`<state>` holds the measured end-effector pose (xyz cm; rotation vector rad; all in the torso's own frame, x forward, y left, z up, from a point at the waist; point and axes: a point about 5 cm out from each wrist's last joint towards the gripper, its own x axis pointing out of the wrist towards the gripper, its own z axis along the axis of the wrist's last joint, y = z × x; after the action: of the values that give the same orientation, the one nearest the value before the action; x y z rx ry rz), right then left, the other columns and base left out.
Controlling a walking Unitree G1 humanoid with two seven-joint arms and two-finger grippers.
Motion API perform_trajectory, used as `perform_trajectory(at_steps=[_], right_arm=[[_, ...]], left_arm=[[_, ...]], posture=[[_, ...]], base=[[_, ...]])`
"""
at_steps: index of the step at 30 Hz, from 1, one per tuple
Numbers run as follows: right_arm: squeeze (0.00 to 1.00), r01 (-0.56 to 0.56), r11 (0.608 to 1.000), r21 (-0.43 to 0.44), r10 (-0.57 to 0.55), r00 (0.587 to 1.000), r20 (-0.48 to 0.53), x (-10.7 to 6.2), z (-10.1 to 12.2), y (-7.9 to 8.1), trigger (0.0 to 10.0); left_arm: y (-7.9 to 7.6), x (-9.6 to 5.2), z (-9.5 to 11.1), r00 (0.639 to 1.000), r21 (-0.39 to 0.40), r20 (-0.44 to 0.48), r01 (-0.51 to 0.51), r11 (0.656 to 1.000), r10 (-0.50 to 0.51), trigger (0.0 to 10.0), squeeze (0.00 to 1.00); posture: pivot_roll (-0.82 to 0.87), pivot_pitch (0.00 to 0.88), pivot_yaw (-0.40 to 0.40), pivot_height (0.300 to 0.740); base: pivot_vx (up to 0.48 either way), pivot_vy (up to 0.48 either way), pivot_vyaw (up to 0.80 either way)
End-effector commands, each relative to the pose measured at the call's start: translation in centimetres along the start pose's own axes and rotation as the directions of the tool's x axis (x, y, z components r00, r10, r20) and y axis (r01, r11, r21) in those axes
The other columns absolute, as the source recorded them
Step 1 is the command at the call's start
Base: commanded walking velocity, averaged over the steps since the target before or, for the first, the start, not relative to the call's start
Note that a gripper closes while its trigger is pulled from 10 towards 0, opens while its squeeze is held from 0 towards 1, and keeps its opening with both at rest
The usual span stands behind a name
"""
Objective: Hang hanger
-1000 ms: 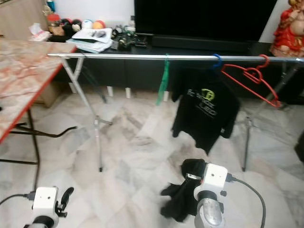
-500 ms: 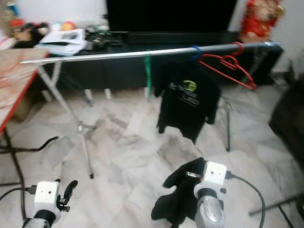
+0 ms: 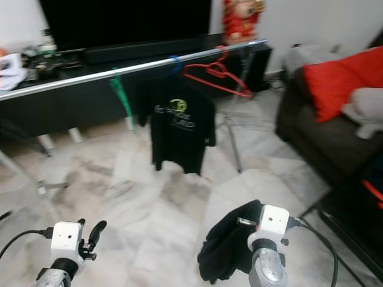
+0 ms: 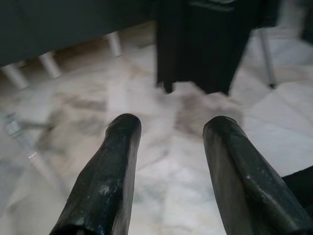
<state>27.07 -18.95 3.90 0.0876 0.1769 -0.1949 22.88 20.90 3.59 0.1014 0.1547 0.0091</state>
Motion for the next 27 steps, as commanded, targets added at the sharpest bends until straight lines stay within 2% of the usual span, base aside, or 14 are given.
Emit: perform_trajectory(at_steps=[1,12,27], right_arm=[[0.0,-0.003,1.0,0.001,0.002,1.0,0.027,0.05,0.36,0.19,10.0],[0.0,-0.021,1.0,-0.001,0.021,0.999,0.045,-0.24,0.21,0.52,10.0],[0.0,-0.03,0.999,-0.011,0.031,0.999,0.034,-0.26,-0.06,0.57,10.0]], left_arm=[[0.17,-0.27,-0.31,1.0,0.0,-0.02,0.006,1.0,-0.006,10.0,0.0],[0.33,-0.11,0.13,0.998,-0.041,0.0,-0.06,0.997,0.06,10.0,0.0],[0.36,-0.05,0.18,0.998,-0.041,-0.006,-0.067,0.997,0.067,10.0,0.0]], posture=[[0.0,0.09,0.021,0.721],[0.0,0.066,0.021,0.721],[0.0,0.089,0.015,0.721]], base=[[0.0,0.0,0.0],[0.0,0.0,0.0],[0.0,0.0,0.0]])
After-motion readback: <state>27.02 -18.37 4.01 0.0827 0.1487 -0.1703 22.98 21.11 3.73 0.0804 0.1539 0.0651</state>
